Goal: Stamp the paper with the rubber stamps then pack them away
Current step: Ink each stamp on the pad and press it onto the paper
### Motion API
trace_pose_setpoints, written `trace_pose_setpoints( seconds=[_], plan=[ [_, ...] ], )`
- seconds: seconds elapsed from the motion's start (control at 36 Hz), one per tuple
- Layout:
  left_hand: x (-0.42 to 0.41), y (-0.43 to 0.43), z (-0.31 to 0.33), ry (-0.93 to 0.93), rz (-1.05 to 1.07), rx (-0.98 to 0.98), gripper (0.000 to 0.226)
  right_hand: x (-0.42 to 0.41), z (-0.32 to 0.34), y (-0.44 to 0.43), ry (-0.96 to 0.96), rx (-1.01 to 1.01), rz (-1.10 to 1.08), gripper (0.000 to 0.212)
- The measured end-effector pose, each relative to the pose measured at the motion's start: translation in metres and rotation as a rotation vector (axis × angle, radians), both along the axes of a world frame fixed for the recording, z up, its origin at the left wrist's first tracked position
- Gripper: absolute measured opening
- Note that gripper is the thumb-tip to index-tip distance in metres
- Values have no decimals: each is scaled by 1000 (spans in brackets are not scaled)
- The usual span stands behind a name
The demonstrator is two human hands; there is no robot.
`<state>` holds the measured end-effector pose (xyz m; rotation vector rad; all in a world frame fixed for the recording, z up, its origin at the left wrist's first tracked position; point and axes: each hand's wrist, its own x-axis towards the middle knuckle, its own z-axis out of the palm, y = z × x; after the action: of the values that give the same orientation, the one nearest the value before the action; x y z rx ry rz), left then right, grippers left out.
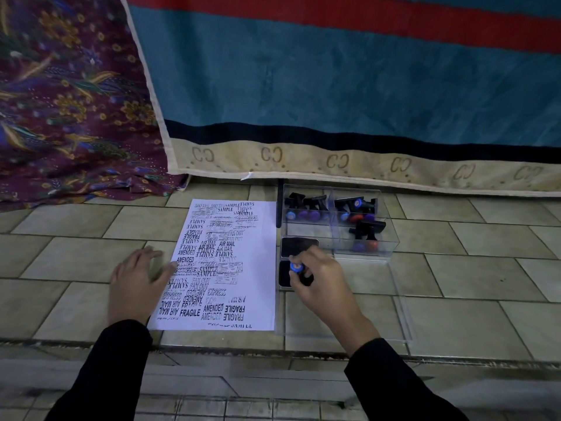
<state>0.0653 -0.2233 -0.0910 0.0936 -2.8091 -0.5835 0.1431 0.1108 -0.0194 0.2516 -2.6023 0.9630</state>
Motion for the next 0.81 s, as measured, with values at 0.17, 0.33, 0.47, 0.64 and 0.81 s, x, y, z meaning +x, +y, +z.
trace_pose_setpoints(
  seconds=[0.17, 0.33, 0.47, 0.64, 0.81],
  plan=[
    [2, 3, 3, -12, 3, 20, 42, -4, 4, -1, -11, 39, -11, 6],
    [4, 5, 7, -25, 7, 28, 42, -4, 5, -4, -61, 64, -30, 8],
    [3, 4, 6, -10, 5, 39, 41, 3, 3, -3, -41, 22, -43, 6],
    [2, 1, 2, 1, 2, 42, 41, -3, 9, -16, -22, -23, -50, 21],
    [1, 1, 1, 5, 20, 50, 40, -4, 7, -55, -55, -88, 140, 23]
  ],
)
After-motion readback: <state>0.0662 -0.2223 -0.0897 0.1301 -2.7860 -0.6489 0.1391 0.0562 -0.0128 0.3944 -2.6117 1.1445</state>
